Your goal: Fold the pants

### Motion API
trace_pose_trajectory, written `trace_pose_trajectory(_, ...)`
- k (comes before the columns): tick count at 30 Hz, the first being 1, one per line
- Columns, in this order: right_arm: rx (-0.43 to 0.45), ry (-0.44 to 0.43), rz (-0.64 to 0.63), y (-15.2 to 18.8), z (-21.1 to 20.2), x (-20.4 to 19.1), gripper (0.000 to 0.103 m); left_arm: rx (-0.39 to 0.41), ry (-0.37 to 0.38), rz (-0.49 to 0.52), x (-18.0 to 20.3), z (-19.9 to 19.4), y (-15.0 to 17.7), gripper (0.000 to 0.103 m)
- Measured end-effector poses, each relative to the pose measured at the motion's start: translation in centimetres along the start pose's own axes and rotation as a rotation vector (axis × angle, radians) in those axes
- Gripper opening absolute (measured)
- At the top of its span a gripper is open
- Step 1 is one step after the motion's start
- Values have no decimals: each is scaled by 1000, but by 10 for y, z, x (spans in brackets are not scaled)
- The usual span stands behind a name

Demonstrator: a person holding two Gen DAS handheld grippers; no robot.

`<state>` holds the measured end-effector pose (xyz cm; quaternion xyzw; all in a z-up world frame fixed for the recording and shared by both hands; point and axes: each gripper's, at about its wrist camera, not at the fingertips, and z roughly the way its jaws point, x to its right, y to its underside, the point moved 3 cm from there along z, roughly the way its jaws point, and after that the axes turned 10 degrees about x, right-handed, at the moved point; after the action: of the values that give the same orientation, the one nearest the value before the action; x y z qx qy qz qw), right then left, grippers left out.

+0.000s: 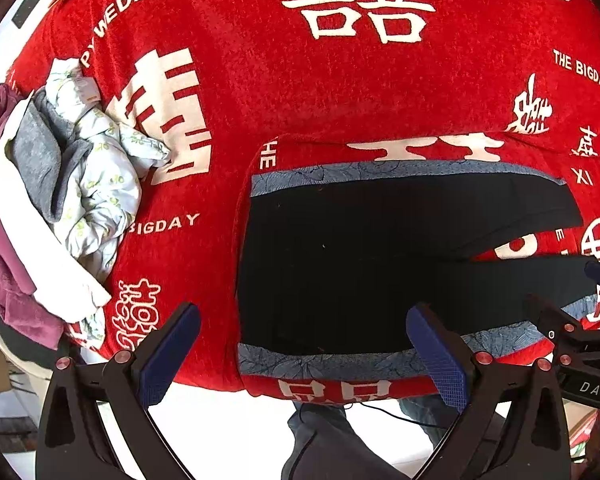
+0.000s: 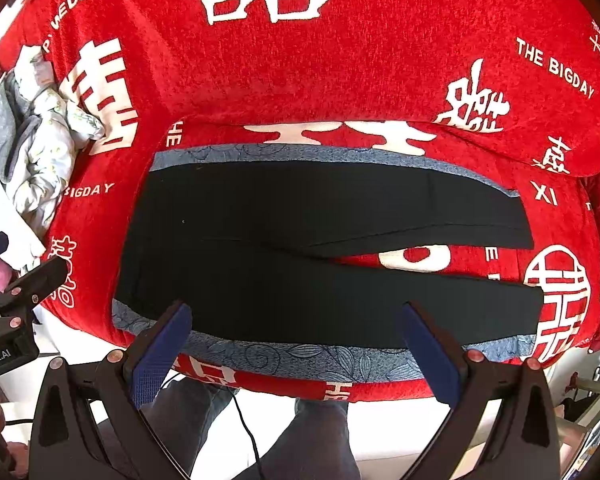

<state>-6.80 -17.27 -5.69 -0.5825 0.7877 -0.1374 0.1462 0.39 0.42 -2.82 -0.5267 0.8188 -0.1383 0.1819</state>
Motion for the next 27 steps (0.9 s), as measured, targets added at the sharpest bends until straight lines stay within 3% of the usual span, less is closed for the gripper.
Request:
trace_pose_trajectory(7, -1, -32, -42, 2, -4, 15, 103, -30, -6, -63, 16, -10, 16, 103)
trace_pose_trajectory(16, -56, -102, -141, 28, -6, 29, 103, -128, -58, -152, 36, -27, 81, 103)
trace_pose_trajectory(19, -86, -115, -167, 43, -5, 26, 103, -121, -67, -171, 31, -34, 90, 103)
trace_pose_trajectory(27, -75, -65, -96, 84, -18, 27, 103, -96, -46, -38, 31, -37, 140, 103)
